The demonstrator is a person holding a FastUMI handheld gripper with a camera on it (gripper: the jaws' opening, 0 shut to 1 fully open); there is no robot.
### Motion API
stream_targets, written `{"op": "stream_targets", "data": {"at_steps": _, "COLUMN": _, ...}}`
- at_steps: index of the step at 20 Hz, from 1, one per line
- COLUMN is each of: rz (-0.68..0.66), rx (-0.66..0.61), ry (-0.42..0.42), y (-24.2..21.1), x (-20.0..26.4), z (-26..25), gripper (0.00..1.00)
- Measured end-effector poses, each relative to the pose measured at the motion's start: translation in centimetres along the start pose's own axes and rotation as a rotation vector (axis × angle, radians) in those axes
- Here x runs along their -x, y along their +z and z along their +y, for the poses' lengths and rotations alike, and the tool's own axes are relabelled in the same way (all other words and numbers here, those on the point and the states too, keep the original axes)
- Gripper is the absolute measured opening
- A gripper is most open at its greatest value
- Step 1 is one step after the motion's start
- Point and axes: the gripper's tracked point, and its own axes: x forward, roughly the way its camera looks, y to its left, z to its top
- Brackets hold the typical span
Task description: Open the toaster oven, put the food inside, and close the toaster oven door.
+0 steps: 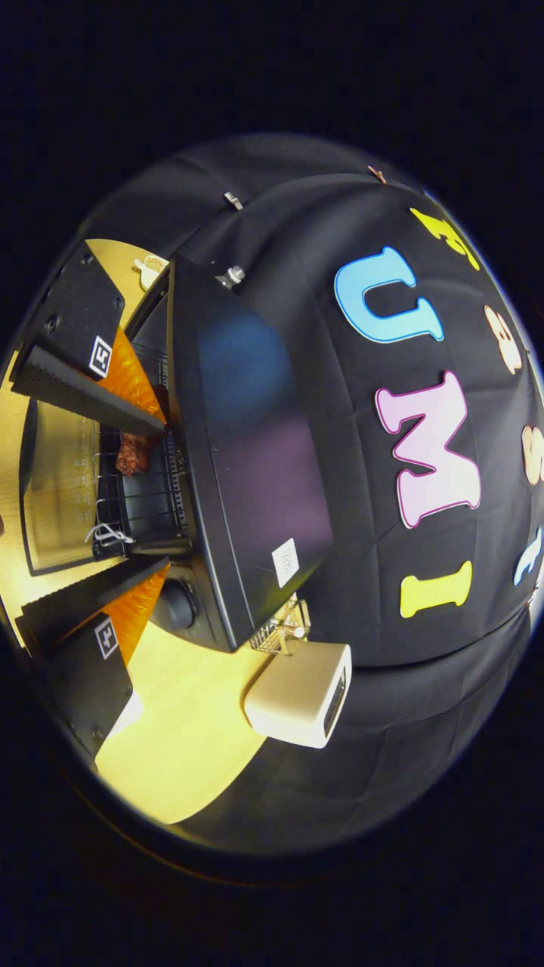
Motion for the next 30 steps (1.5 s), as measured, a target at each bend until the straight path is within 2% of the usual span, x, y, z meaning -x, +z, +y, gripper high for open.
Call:
{"op": "stream_targets", "data": {"at_steps": 6, "rz": -0.025, "rx": 0.054, "ry": 0.021, "y": 1.8, "x": 4.4, "z": -0.1, "gripper": 0.98}}
{"op": "stream_targets", "data": {"at_steps": 11, "rz": -0.036, "rx": 0.095, "ry": 0.05, "y": 1.6, "x": 7.9, "z": 0.8, "gripper": 0.98}}
{"op": "stream_targets", "data": {"at_steps": 16, "rz": 0.09, "rx": 0.173, "ry": 0.057, "y": -4.6, "x": 10.3, "z": 2.6, "gripper": 0.98}}
{"op": "stream_targets", "data": {"at_steps": 20, "rz": 0.225, "rx": 0.163, "ry": 0.072, "y": -10.6, "x": 11.1, "z": 4.3, "gripper": 0.98}}
{"op": "stream_targets", "data": {"at_steps": 25, "rz": 0.369, "rx": 0.155, "ry": 0.042, "y": -16.7, "x": 10.5, "z": 5.1, "gripper": 0.99}}
{"op": "stream_targets", "data": {"at_steps": 30, "rz": 0.46, "rx": 0.157, "ry": 0.007, "y": -21.2, "x": 8.5, "z": 5.3, "gripper": 0.99}}
